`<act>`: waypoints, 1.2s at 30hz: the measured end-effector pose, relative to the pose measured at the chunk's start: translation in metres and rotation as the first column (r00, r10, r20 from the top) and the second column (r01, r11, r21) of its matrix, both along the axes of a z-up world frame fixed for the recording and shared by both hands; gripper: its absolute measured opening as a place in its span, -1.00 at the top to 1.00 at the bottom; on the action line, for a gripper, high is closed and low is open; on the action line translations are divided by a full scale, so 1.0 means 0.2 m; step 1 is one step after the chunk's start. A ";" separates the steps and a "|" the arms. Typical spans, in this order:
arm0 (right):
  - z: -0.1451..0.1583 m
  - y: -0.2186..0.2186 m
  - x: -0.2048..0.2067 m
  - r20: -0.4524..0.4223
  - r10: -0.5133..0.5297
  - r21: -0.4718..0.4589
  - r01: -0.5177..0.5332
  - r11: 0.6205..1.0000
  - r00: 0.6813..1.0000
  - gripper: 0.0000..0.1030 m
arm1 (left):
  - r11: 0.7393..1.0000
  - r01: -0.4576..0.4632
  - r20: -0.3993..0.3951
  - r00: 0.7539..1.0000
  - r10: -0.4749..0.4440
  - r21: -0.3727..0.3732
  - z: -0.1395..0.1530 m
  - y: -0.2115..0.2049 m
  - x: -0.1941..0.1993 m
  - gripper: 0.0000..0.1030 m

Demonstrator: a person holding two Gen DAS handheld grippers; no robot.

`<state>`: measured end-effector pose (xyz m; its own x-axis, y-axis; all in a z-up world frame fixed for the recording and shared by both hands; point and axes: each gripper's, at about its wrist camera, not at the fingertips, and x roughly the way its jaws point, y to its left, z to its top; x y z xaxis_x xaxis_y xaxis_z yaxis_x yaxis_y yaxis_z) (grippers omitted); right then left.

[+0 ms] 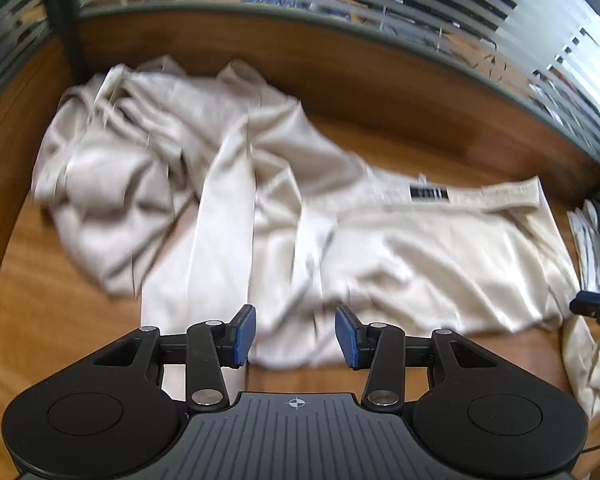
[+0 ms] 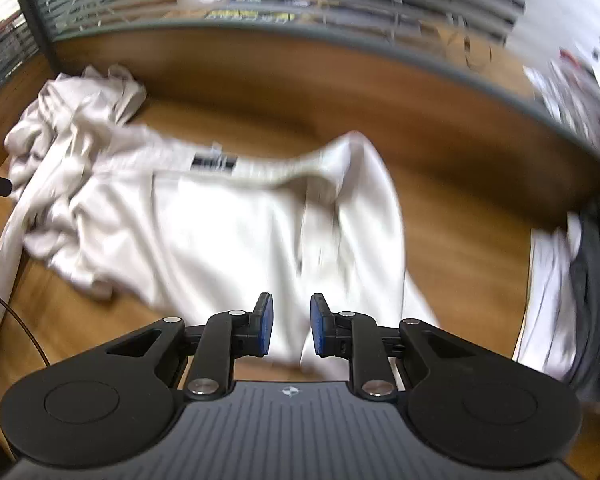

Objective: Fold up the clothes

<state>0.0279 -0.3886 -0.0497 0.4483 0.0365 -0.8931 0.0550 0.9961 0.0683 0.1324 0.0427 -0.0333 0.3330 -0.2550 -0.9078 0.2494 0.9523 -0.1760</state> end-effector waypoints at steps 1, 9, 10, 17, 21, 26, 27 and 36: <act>-0.03 0.01 -0.05 -0.007 -0.008 0.004 0.008 1.000 1.000 0.56 | 1.000 0.000 -0.005 1.000 0.000 0.001 -0.02 0.00 -0.03 0.06; -0.22 0.03 -0.29 -0.038 -0.095 0.038 0.096 0.995 0.995 0.49 | 1.000 0.025 -0.021 0.999 -0.025 0.014 -0.19 -0.11 -0.24 0.00; -0.24 0.03 -0.29 -0.038 -0.103 0.039 0.105 0.994 0.994 0.46 | 0.999 0.033 -0.012 0.999 -0.033 0.022 -0.21 -0.13 -0.25 0.00; -0.32 0.03 -0.23 -0.029 -0.115 0.063 0.117 0.991 0.993 0.15 | 0.996 0.085 0.032 0.996 -0.086 0.033 -0.29 -0.29 -0.22 -0.12; -0.35 0.05 -0.12 -0.029 -0.077 0.092 0.080 0.993 0.997 0.07 | 0.991 0.123 0.036 0.992 -0.125 0.049 -0.33 -0.36 -0.15 -0.14; -0.40 0.14 0.02 -0.033 0.017 0.081 -0.014 0.997 0.999 -0.08 | 0.974 0.207 0.028 0.977 -0.210 0.091 -0.39 -0.45 -0.09 -0.22; -0.41 0.15 0.04 -0.035 0.033 0.072 -0.030 0.997 0.999 -0.08 | 0.967 0.230 0.021 0.972 -0.234 0.105 -0.41 -0.47 -0.09 -0.22; -0.41 0.16 0.11 -0.010 0.021 0.058 -0.020 0.998 1.000 0.80 | 0.972 0.220 0.028 0.974 -0.223 0.089 -0.42 -0.45 -0.06 0.78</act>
<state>0.0503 -0.3564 -0.1318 0.4376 0.0971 -0.8939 0.0356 0.9915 0.1251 0.1205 -0.0471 -0.1172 0.3113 -0.2493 -0.9170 0.4606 0.8836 -0.0839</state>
